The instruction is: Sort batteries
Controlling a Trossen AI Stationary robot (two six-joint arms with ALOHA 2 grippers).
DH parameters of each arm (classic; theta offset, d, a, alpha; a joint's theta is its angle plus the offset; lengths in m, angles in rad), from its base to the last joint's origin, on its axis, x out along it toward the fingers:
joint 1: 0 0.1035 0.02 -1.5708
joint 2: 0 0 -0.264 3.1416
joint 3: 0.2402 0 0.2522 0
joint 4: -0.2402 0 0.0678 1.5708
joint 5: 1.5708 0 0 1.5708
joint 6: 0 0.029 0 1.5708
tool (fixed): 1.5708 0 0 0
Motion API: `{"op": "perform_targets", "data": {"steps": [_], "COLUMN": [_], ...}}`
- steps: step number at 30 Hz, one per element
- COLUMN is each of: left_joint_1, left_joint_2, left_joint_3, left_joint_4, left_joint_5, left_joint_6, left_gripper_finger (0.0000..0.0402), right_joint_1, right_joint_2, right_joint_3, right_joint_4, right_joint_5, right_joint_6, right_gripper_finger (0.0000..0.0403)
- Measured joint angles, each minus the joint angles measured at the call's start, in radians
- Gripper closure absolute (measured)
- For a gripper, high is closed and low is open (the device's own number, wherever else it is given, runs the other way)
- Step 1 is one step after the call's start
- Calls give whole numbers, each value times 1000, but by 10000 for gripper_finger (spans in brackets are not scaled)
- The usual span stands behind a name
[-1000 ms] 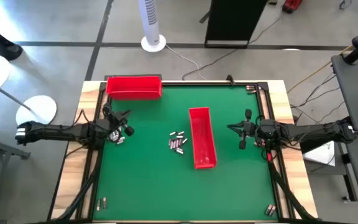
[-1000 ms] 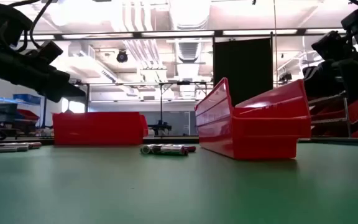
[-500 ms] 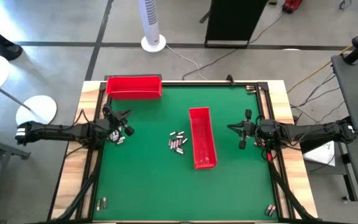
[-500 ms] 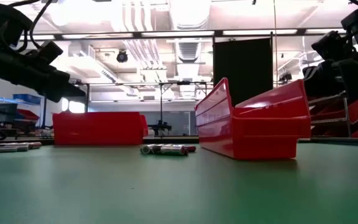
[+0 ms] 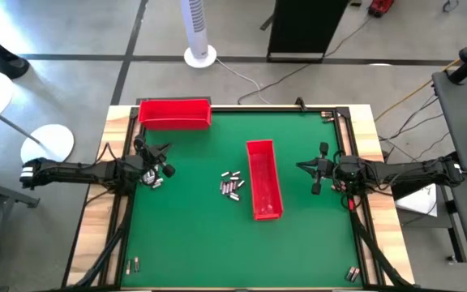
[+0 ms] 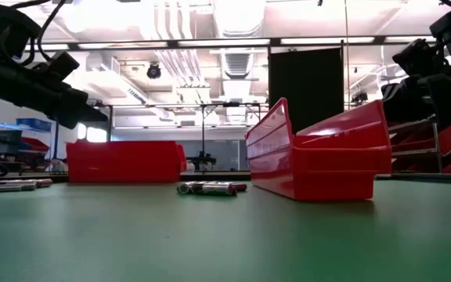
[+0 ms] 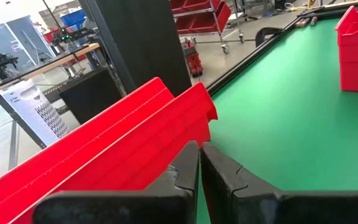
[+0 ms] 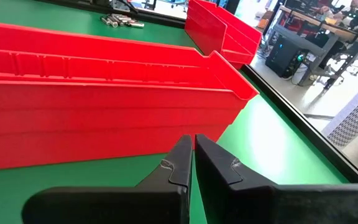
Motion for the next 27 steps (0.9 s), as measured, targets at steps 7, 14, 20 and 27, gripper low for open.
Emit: {"op": "perform_targets", "data": {"steps": [7, 14, 20, 27], "left_joint_1": [0, 0, 0, 0], "left_joint_2": [0, 0, 0, 0], "left_joint_3": [0, 0, 0, 0], "left_joint_4": [0, 0, 0, 0], "left_joint_5": [0, 0, 0, 0], "left_joint_6": [0, 0, 0, 0], "left_gripper_finger": [402, 402, 402, 402], "right_joint_1": [0, 0, 0, 0], "right_joint_2": [0, 0, 1, 6], "right_joint_3": [0, 0, 0, 0], "right_joint_4": [0, 49, 132, 258], "right_joint_5": [0, -6, -61, -61], "right_joint_6": [-1, -80, 281, 409], "right_gripper_finger": [390, 390, 390, 390]}}
